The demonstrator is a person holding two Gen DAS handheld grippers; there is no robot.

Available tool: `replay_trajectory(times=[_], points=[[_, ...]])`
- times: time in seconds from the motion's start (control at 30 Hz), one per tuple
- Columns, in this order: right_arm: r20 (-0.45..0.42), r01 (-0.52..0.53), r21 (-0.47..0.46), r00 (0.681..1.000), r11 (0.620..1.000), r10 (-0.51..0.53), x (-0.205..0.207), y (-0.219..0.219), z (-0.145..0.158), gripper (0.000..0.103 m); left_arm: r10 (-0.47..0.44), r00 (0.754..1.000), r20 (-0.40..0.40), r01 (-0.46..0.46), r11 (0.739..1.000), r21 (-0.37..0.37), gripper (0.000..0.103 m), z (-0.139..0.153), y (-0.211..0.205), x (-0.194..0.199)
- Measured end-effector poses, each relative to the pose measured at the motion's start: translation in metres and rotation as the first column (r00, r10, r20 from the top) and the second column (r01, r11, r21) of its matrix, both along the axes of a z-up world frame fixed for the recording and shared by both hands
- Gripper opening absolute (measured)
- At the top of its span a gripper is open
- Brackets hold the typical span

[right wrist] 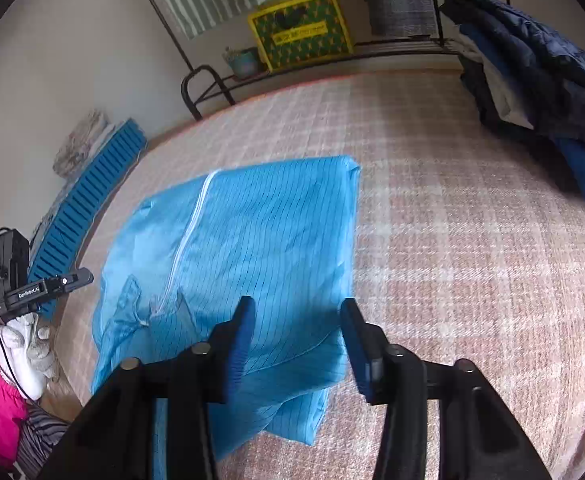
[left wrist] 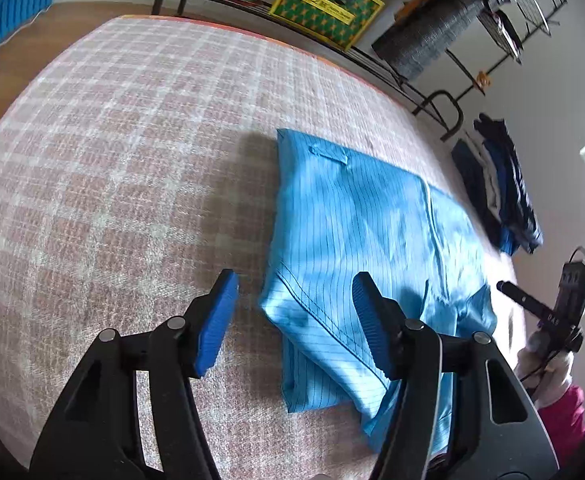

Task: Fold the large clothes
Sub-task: 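Grasp the folded coat's edge with both tools, then lift the coat with both tools and carry it to the navy jacket pile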

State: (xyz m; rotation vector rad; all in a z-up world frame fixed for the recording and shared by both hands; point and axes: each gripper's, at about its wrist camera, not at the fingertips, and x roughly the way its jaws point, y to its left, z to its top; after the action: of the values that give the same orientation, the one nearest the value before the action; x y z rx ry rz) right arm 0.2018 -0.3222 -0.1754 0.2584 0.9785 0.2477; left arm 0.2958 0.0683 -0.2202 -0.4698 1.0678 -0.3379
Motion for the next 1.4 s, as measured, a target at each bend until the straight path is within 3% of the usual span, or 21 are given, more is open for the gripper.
replay_trajectory(times=[0.07, 0.17, 0.23, 0.37, 0.47, 0.6, 0.77, 0.87, 0.97, 1.07, 1.1, 1.23, 1.4], points=[[0.025, 0.038, 0.047, 0.999, 0.998, -0.039, 0.0, -0.017, -0.002, 0.082, 0.038, 0.997, -0.074, -0.046, 0.992, -0.121, 0.062, -0.013, 0.015, 0.007], [-0.017, 0.077, 0.101, 0.997, 0.992, -0.076, 0.006, -0.036, -0.014, 0.081, 0.049, 0.984, -0.173, -0.099, 0.951, -0.294, 0.062, -0.034, 0.029, 0.014], [-0.054, 0.082, 0.164, 0.996, 0.983, -0.074, 0.011, -0.045, -0.023, 0.08, 0.046, 0.977, -0.209, -0.119, 0.927, -0.357, 0.062, -0.046, 0.033, 0.02], [-0.146, 0.072, 0.249, 0.989, 0.966, -0.036, 0.028, -0.051, -0.042, 0.077, 0.047, 0.969, -0.244, -0.147, 0.9, -0.41, 0.062, -0.057, 0.037, 0.033], [-0.151, 0.056, 0.292, 0.989, 0.955, -0.012, 0.037, -0.054, -0.046, 0.075, 0.022, 0.965, -0.26, -0.138, 0.889, -0.436, 0.062, -0.065, 0.033, 0.042], [-0.184, 0.046, 0.392, 0.982, 0.919, 0.029, 0.049, -0.058, -0.057, 0.059, 0.008, 0.967, -0.253, -0.123, 0.888, -0.443, 0.062, -0.065, 0.024, 0.054], [-0.195, 0.032, 0.527, 0.977, 0.849, 0.084, 0.065, -0.053, -0.075, 0.05, -0.009, 0.969, -0.247, -0.11, 0.88, -0.463, 0.062, -0.066, 0.012, 0.069], [-0.205, 0.028, 0.521, 0.974, 0.853, 0.094, 0.076, -0.042, -0.08, 0.035, -0.007, 0.97, -0.243, -0.106, 0.888, -0.448, 0.061, -0.065, 0.005, 0.077], [-0.199, 0.011, 0.525, 0.974, 0.851, 0.111, 0.085, -0.026, -0.082, 0.034, -0.011, 0.973, -0.231, -0.082, 0.918, -0.389, 0.051, -0.06, -0.007, 0.08], [-0.198, 0.003, 0.498, 0.974, 0.867, 0.111, 0.089, -0.012, -0.079, 0.033, -0.015, 0.978, -0.21, -0.047, 0.956, -0.288, 0.032, -0.054, -0.019, 0.078], [-0.204, 0.003, 0.483, 0.973, 0.876, 0.109, 0.091, -0.008, -0.078, 0.032, -0.021, 0.979, -0.204, -0.034, 0.965, -0.26, 0.021, -0.052, -0.024, 0.077], [-0.202, -0.029, 0.345, 0.974, 0.938, 0.105, 0.098, 0.014, -0.065, 0.019, -0.034, 0.991, -0.126, 0.019, 0.993, -0.119, 0.01, -0.031, -0.043, 0.07], [-0.181, -0.059, 0.173, 0.979, 0.983, 0.09, 0.1, 0.037, -0.041, 0.008, -0.069, 0.998, -0.008, 0.069, 0.997, 0.02, 0.007, 0.003, -0.069, 0.056]])
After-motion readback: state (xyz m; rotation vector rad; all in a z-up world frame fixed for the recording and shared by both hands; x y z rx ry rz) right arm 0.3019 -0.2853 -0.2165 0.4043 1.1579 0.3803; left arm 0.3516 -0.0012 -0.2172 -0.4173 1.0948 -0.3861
